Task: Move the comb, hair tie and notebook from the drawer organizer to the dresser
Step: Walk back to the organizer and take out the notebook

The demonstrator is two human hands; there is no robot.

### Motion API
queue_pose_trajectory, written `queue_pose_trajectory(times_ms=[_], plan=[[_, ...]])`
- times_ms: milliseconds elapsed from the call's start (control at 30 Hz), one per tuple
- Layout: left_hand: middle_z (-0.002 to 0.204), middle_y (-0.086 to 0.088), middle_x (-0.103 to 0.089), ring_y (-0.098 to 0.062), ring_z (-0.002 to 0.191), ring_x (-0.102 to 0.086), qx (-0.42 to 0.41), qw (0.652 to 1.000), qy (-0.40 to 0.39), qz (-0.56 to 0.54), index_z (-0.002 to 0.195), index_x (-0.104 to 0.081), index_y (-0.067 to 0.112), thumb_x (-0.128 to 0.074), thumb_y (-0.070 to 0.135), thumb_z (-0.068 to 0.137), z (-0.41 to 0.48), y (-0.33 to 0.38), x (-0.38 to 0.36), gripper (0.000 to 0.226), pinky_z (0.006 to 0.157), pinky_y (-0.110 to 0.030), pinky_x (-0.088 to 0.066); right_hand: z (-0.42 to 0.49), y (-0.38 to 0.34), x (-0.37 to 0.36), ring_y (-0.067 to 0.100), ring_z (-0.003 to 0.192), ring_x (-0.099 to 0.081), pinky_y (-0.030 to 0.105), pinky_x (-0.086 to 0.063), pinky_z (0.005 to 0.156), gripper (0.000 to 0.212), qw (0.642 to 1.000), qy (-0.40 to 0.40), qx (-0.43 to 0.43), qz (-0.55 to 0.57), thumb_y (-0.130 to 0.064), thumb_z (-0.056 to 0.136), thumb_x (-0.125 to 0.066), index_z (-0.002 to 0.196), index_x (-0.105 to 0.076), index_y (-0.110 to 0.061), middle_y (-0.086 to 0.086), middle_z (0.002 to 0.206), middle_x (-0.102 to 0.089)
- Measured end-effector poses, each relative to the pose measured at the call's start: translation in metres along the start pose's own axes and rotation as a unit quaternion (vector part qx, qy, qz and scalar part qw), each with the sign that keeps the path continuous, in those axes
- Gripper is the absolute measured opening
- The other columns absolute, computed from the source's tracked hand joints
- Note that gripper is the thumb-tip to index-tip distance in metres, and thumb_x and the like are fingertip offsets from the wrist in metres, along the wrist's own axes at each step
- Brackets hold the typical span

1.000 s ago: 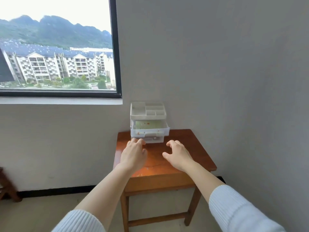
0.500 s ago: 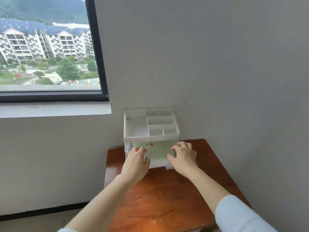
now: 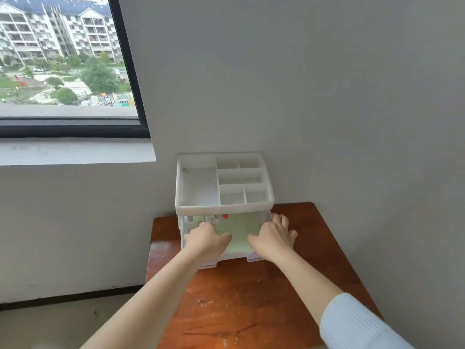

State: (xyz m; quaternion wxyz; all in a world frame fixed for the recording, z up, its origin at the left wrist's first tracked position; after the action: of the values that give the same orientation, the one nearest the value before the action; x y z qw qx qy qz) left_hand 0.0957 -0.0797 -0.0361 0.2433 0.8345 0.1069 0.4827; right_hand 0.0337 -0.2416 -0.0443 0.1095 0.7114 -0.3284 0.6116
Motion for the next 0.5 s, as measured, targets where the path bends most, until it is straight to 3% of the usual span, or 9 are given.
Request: queue_pose_trajectory(times_ms=[100,200,267,333,400,500], plan=[[0.109,-0.014,-0.063,-0.035,0.112,-0.05,0.057,0.998,-0.007,-0.033,0.115,-0.05,0.004,-0.048,0.044,0.081,0.004,-0.002,-0.004,0.052,0.101,-0.042,-0.04,0.004,0.001,-0.003,0.027,0.145,-0.008,0.051,-0.022,0.107,0.051,1.0,-0.013,-0.005,0.008,-0.044,0.083,-0.05,0.115,-0.061,-0.007,0.008,0.155,-0.022],[0.114,-0.02,-0.063,-0.038,0.117,-0.05,0.069,0.992,-0.026,-0.105,0.107,-0.058,0.006,-0.051,0.038,0.079,0.005,0.0,-0.002,0.043,0.103,-0.046,-0.041,0.006,0.001,-0.003,0.027,0.144,-0.008,0.051,-0.023,0.106,0.051,1.0,-0.015,-0.001,0.007,-0.044,0.082,-0.049,0.114,-0.061,-0.006,0.009,0.154,-0.024],[0.104,-0.015,-0.066,-0.03,0.099,-0.057,0.051,0.982,-0.039,-0.177,0.101,-0.062,0.008,-0.053,0.031,0.078,0.006,0.004,0.001,0.033,0.09,-0.035,-0.048,0.007,-0.001,-0.002,0.027,0.144,-0.01,0.05,-0.023,0.106,0.051,1.0,-0.012,0.002,0.006,-0.044,0.082,-0.049,0.115,-0.061,-0.006,0.01,0.153,-0.026],[0.085,-0.006,-0.058,-0.021,0.071,-0.048,0.025,0.978,-0.036,-0.202,0.09,-0.063,0.012,-0.053,0.027,0.078,0.005,0.007,0.01,0.022,0.066,-0.027,-0.039,0.007,-0.002,-0.002,0.028,0.141,-0.014,0.05,-0.025,0.105,0.051,1.0,-0.011,0.001,0.007,-0.044,0.081,-0.048,0.114,-0.061,-0.007,0.011,0.149,-0.03],[0.077,-0.005,-0.051,-0.021,0.066,-0.042,0.011,0.979,-0.025,-0.201,0.082,-0.061,0.017,-0.052,0.024,0.078,0.008,0.005,0.021,0.011,0.062,-0.028,-0.035,0.006,-0.003,-0.004,0.029,0.139,-0.016,0.049,-0.026,0.104,0.05,1.0,-0.016,-0.001,0.005,-0.044,0.081,-0.047,0.111,-0.062,-0.008,0.013,0.147,-0.031],[0.069,-0.002,-0.052,-0.022,0.066,-0.048,0.012,0.981,0.01,-0.194,0.076,-0.061,0.014,-0.05,0.012,0.081,0.015,-0.007,0.033,0.011,0.068,-0.031,-0.05,0.005,-0.004,-0.006,0.03,0.136,-0.019,0.048,-0.026,0.102,0.048,1.0,-0.02,-0.003,0.005,-0.046,0.081,-0.045,0.106,-0.064,-0.009,0.014,0.144,-0.033]])
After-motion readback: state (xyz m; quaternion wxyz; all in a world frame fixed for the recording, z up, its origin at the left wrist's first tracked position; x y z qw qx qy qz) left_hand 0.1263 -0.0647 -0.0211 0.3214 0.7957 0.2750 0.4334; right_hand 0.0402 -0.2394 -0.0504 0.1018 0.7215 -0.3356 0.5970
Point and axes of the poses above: each hand's wrist, its own z-axis towards the middle knuckle, its own x-axis out of the back of the hand, y = z × x, the point moved 7 cm from there along z, towards the middle knuckle
